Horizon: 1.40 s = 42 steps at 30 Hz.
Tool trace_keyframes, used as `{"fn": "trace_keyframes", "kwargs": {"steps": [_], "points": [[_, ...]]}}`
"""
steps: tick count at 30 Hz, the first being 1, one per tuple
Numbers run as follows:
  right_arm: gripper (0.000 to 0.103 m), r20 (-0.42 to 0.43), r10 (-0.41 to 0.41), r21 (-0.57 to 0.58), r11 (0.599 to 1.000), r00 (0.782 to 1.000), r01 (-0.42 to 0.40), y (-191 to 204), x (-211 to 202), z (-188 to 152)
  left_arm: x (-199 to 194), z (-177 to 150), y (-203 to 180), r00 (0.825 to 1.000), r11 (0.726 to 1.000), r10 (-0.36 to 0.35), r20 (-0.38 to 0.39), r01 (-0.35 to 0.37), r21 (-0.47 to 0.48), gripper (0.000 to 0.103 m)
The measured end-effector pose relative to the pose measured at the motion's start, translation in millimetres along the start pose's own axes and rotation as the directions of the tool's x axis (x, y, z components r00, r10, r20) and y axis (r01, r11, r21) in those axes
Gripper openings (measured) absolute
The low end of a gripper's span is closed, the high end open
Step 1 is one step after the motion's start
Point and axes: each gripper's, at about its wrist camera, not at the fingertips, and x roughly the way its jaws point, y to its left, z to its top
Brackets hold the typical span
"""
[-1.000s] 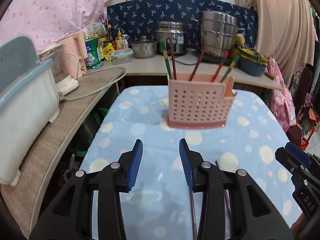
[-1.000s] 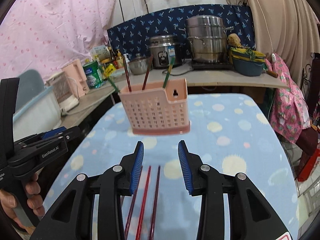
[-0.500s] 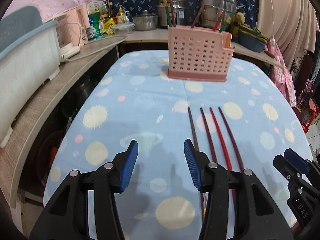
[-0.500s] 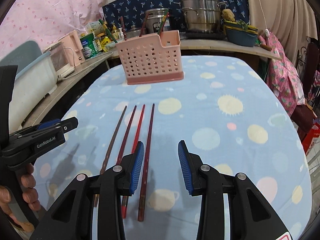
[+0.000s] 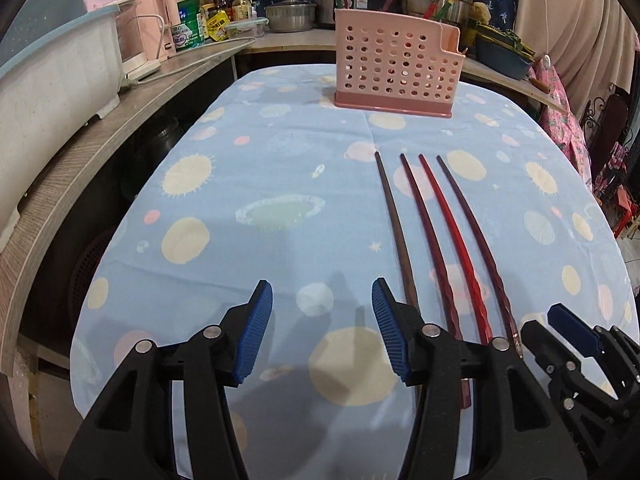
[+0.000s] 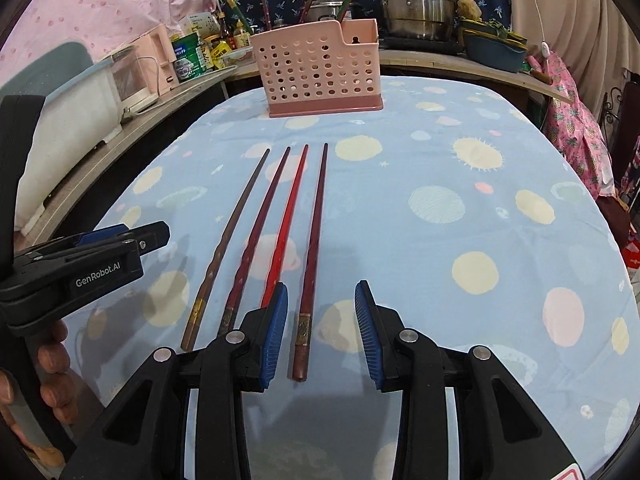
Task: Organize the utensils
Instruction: 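Move both tools back over the remaining chopsticks, then grasp a dark red chopstick with the right tool while the left tool grasps the brown chopstick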
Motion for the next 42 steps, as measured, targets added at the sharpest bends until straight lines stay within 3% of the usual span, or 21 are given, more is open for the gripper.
{"fn": "trace_keyframes", "kwargs": {"steps": [8,16,42], "points": [[0.019,-0.039,0.006,-0.019,1.0,0.999,-0.006,9.3,10.0,-12.2,1.4,-10.9,-1.8,1.0,1.0,-0.004,-0.016,0.004,0.01,0.05],[0.008,-0.025,-0.023,-0.044,0.999,0.999,0.022,9.1,9.8,-16.6,2.5,-13.2,-2.9,1.0,1.0,-0.004,-0.029,0.005,0.015,0.05],[0.007,-0.015,-0.04,0.025,0.999,0.999,0.041,-20.3,-2.0,-25.3,6.5,-26.0,-20.9,0.997,0.998,-0.039,-0.063,0.041,0.04,0.06]]}}
